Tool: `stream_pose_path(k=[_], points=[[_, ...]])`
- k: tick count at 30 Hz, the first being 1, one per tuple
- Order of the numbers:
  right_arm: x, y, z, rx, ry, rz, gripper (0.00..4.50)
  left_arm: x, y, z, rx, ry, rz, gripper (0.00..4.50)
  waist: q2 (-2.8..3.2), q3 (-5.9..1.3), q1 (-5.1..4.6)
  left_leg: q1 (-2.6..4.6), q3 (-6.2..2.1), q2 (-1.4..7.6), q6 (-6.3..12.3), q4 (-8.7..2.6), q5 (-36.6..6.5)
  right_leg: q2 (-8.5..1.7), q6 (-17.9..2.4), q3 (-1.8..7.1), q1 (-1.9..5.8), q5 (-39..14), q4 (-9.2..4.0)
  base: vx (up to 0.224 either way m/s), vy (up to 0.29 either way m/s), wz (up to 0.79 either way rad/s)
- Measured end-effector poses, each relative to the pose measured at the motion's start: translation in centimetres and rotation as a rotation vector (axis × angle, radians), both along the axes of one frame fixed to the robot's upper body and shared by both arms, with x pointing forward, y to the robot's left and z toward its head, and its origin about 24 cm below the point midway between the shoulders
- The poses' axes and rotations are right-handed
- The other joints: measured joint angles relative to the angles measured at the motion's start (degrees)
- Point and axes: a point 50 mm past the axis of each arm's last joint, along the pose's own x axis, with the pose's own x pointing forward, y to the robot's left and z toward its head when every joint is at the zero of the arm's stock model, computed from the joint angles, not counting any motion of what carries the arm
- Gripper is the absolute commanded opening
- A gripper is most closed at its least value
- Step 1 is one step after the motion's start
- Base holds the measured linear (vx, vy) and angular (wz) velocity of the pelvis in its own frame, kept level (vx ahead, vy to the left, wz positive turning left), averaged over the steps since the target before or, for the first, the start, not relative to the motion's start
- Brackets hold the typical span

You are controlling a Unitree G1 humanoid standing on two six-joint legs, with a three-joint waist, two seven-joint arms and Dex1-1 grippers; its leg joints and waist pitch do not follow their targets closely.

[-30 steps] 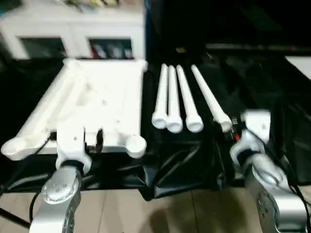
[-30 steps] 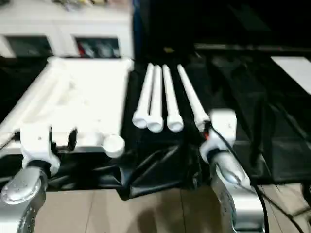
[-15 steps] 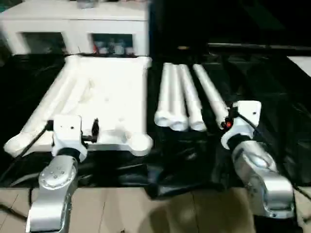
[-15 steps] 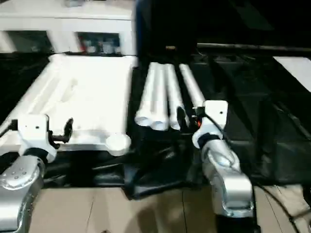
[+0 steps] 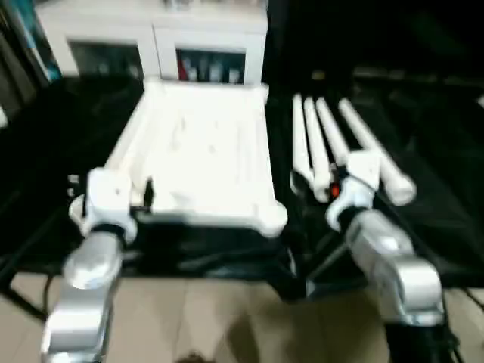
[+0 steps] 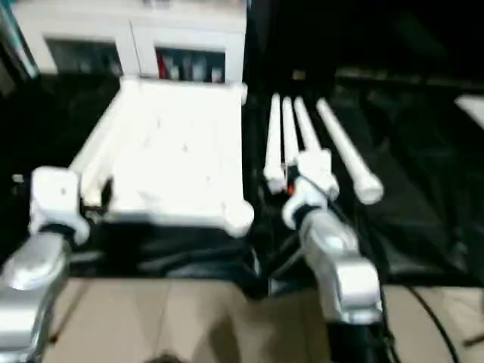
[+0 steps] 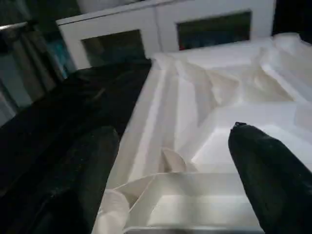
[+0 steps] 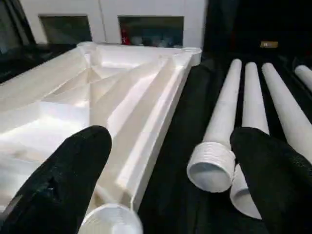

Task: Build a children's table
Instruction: Move to table

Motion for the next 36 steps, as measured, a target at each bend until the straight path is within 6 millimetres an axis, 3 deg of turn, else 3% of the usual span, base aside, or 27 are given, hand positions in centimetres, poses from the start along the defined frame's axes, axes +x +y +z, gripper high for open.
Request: stream_pose_path(k=[1, 2, 3, 4, 5, 6, 7, 9, 12, 16, 19, 20, 21, 22, 23, 24, 25, 26, 27, 29, 30, 31, 32, 33, 34, 35, 36], points=[[0.3, 0.1, 0.4, 0.003, -0.015, 0.008, 4.4, 0.2, -0.1, 0.3, -0.006, -0.005, -0.003, 4.13, -0.03, -0.03, 0.46, -0.54, 0.21, 0.14, -0.21, -0.49, 0.1, -0.18, -0.1, 0.05, 0.69, 0.0, -0.53, -0.098, -0.074, 0.04], [0.7, 0.4, 1.1, 0.006, -0.04, 0.024, 4.4, 0.2, -0.1, 0.3, -0.009, -0.003, -0.004, 4.13, -0.58, -0.38, 0.81, -1.34, 0.62, -0.69, -1.18, -1.54, 0.7, -1.58, -0.1, 0.61, 1.92, -1.2, -4.42, -0.107, -0.069, -0.15], [0.9, 0.5, 1.6, 0.007, -0.06, 0.034, 4.4, 0.2, -0.1, 0.3, -0.013, 0.0, -0.005, 4.13, -1.02, -0.59, 1.41, -1.7, 0.47, -1.44, -1.85, -1.96, 1.0, -2.89, 1.2, 0.68, 1.34, -1.8, -5.29, -0.107, -0.069, -0.15], [0.9, 0.3, 1.6, 0.002, -0.058, 0.031, 4.4, 0.3, -0.2, 0.1, -0.014, 0.007, -0.011, 4.13, -0.81, -0.5, 2.22, -1.8, -0.45, -2.11, -3.37, -1.17, -0.1, -3.68, 1.3, 0.37, 0.84, -1.4, -5.17, -0.059, -0.06, -0.33], [0.9, 0.0, 1.4, -0.007, -0.05, 0.024, 4.4, 0.3, -0.5, 0.1, -0.01, 0.0, -0.028, 4.13, -0.22, -0.43, 2.97, -1.39, -2.69, -2.12, -3.87, 0.43, -0.3, -3.71, 1.3, 0.11, 1.08, -1.0, -5.13, -0.043, -0.027, -0.44], [0.9, -0.6, 1.3, -0.013, -0.046, 0.006, 4.4, 0.5, -1.0, 0.4, -0.004, -0.021, -0.06, 4.13, 0.64, -0.44, 3.29, 0.1, -4.26, -0.94, -3.93, 0.55, 0.3, -3.7, 1.2, -0.95, 1.28, -0.8, -5.09, -0.043, -0.027, -0.44], [0.9, -0.9, 1.3, -0.007, -0.045, -0.009, 4.4, 0.8, -1.3, 0.8, 0.008, -0.033, -0.088, 4.13, 1.01, -0.32, 2.86, 0.63, -3.66, -0.3, -3.6, 0.24, 0.6, -3.85, 1.3, -1.38, 1.52, -0.6, -5.31, -0.074, 0.011, -0.16], [0.9, -1.0, 1.3, 0.002, -0.044, -0.022, 4.4, 0.9, -1.5, 0.8, 0.015, -0.027, -0.109, 4.13, 1.08, -0.32, 1.38, 0.64, -3.33, 0.37, -3.7, -0.55, 0.8, -2.82, 0.9, -0.91, 1.62, 0.5, -6.79, -0.067, 0.012, -0.01], [1.0, -0.7, 1.4, 0.007, -0.048, -0.023, 4.4, 1.0, -1.6, 0.3, 0.01, -0.001, -0.119, 4.13, 1.3, -0.22, -0.22, 0.67, -3.29, 0.39, -3.74, -0.76, 0.8, -2.8, 0.6, -0.9, 1.62, 1.8, -7.42, -0.017, 0.005, -0.05], [1.0, -0.9, 1.5, -0.003, -0.051, -0.027, 4.4, 1.2, -2.3, 0.2, -0.002, 0.001, -0.153, 4.13, 1.7, -0.24, -0.91, 0.91, -2.87, 0.53, -3.75, -1.03, 0.8, -2.81, 0.5, -0.81, 1.58, 1.9, -7.42, 0.0, 0.0, 0.0], [0.9, -0.8, 1.5, -0.038, -0.059, -0.027, 4.4, 1.4, -2.9, 0.3, -0.013, -0.004, -0.182, 4.13, 1.8, -0.18, -1.23, 1.59, -2.31, 0.63, -3.75, -1.6, 0.8, -2.77, 0.7, -0.49, 1.84, 1.8, -7.65, 0.0, 0.0, 0.0], [0.9, -0.9, 1.6, -0.04, -0.059, -0.03, 4.4, 1.5, -3.0, 0.3, -0.018, -0.002, -0.188, 4.13, 2.41, -0.04, -1.37, 1.16, -3.35, 0.29, -3.73, -1.76, 0.8, -2.92, 0.9, -1.58, 2.58, 1.7, -8.19, 0.015, -0.014, 0.24], [0.9, -1.1, 1.6, -0.043, -0.061, -0.039, 4.4, 1.5, -3.3, 0.2, -0.026, 0.0, -0.197, 4.13, 2.94, 0.09, -2.0, 1.24, -4.63, 0.15, -3.73, -2.06, 0.8, -2.86, 0.9, -2.86, 3.61, 1.7, -9.27, 0.015, -0.014, 0.24], [0.9, -1.2, 1.7, -0.051, -0.065, -0.04, 4.4, 1.6, -3.3, 0.2, -0.029, 0.001, -0.198, 4.13, 3.42, 0.3, -2.9, 1.48, -6.03, -0.35, -3.73, -2.2, 0.7, -2.59, 0.8, -3.41, 4.44, 1.5, -9.82, 0.073, -0.02, 0.51], [0.9, -1.3, 1.7, -0.055, -0.066, -0.041, 4.4, 1.6, -3.2, 0.2, -0.029, 0.002, -0.195, 4.13, 3.7, 0.48, -3.43, 1.59, -7.52, -0.78, -3.74, -2.31, 0.7, -1.84, 0.3, -3.24, 4.96, 1.1, -9.99, 0.091, -0.058, 0.6], [0.9, -1.2, 1.7, -0.057, -0.066, -0.042, 4.4, 1.6, -3.1, 0.1, -0.03, 0.006, -0.189, 4.13, 3.65, 0.52, -4.16, 1.84, -9.71, -1.93, -3.77, -2.47, 0.7, -0.79, -0.6, -2.33, 5.34, -0.1, -9.38, 0.091, -0.058, 0.6], [0.9, -1.2, 1.7, -0.056, -0.066, -0.044, 4.4, 1.6, -3.0, -0.1, -0.031, 0.011, -0.187, 4.13, 3.47, 0.61, -4.54, 2.51, -10.92, -2.7, -3.82, -2.59, 0.7, -0.12, -1.1, -1.25, 5.43, -1.0, -8.62, 0.105, -0.12, 0.54], [0.9, -1.1, 1.8, -0.049, -0.067, -0.047, 4.4, 1.6, -3.0, -0.2, -0.032, 0.016, -0.185, 4.13, 2.96, 0.71, -4.27, 3.77, -10.27, -2.63, -4.32, -2.69, 0.5, 0.5, -1.7, 0.7, 5.62, -1.7, -6.78, 0.11, -0.192, 0.29], [1.0, -1.1, 1.8, -0.043, -0.068, -0.047, 4.4, 1.6, -3.0, -0.2, -0.034, 0.016, -0.183, 4.13, 2.79, 0.68, -4.29, 4.48, -10.11, -2.54, -4.86, -2.8, 0.2, 0.81, -1.5, 1.59, 5.9, -2.7, -5.82, 0.11, -0.192, 0.29], [1.0, -1.4, 1.8, -0.037, -0.065, -0.062, 4.4, 1.6, -3.1, -0.2, -0.041, 0.014, -0.186, 4.13, 2.08, 0.82, -3.87, 5.32, -9.08, -1.85, -4.72, -3.66, -1.5, 1.31, -2.6, 1.9, 6.96, -3.5, -6.32, 0.147, -0.208, 0.08], [1.0, -2.0, 1.8, -0.042, -0.065, -0.081, 4.4, 1.7, -3.7, -0.3, -0.051, 0.015, -0.208, 4.13, 1.67, 0.94, -2.78, 3.95, -6.41, -1.29, -1.51, 2.26, -3.3, 1.88, -3.2, 2.14, 7.67, -3.4, -7.38, 0.16, -0.201, 0.06], [1.0, -2.5, 1.8, -0.045, -0.061, -0.096, 4.4, 1.7, -4.1, -0.3, -0.058, 0.015, -0.222, 4.13, 1.13, 0.96, -2.23, 3.01, -4.93, -1.52, -0.03, 6.57, -3.7, 2.0, -3.6, 2.59, 8.16, -3.5, -7.96, 0.144, -0.199, 0.03], [1.0, -2.6, 1.8, -0.049, -0.062, -0.1, 4.4, 1.7, -4.3, -0.3, -0.059, 0.015, -0.227, 4.13, 0.8, 0.75, -1.78, 2.48, -3.96, -2.21, 1.03, 7.87, -3.4, 2.26, -4.0, 2.9, 8.54, -3.4, -8.7, 0.161, -0.173, 0.04], [1.0, -2.8, 1.9, -0.056, -0.066, -0.102, 4.4, 1.8, -4.3, -0.1, -0.058, 0.01, -0.227, 4.13, 0.93, 0.37, -1.29, 1.69, -3.14, -2.76, 1.95, 6.3, -2.8, 3.41, -4.6, 2.94, 8.94, -3.2, -10.08, 0.161, -0.173, 0.04], [1.0, -2.7, 1.9, -0.055, -0.067, -0.097, 4.4, 1.8, -4.2, 0.0, -0.057, 0.005, -0.225, 4.13, 1.99, -0.32, -0.78, 1.26, -2.84, -2.92, 3.05, 3.49, -2.1, 4.66, -4.4, 2.49, 9.19, -3.0, -10.91, 0.202, -0.148, 0.08], [1.0, -2.6, 1.9, -0.054, -0.066, -0.093, 4.4, 1.9, -4.2, 0.0, -0.058, 0.002, -0.225, 4.13, 3.68, -0.74, -0.44, 1.48, -3.25, -2.01, 4.17, 0.26, -1.4, 6.58, -4.2, 1.37, 9.72, -3.1, -11.75, 0.113, -0.07, 0.03], [1.2, -2.0, 1.9, -0.043, -0.061, -0.076, 4.4, 1.8, -3.8, -0.1, -0.051, 0.004, -0.213, 4.13, 4.43, -0.89, -0.54, 1.53, -5.51, -0.55, -0.76, 0.42, -0.9, 7.35, -1.1, -0.72, 8.41, -4.8, -8.59, 0.208, -0.107, -0.11]])
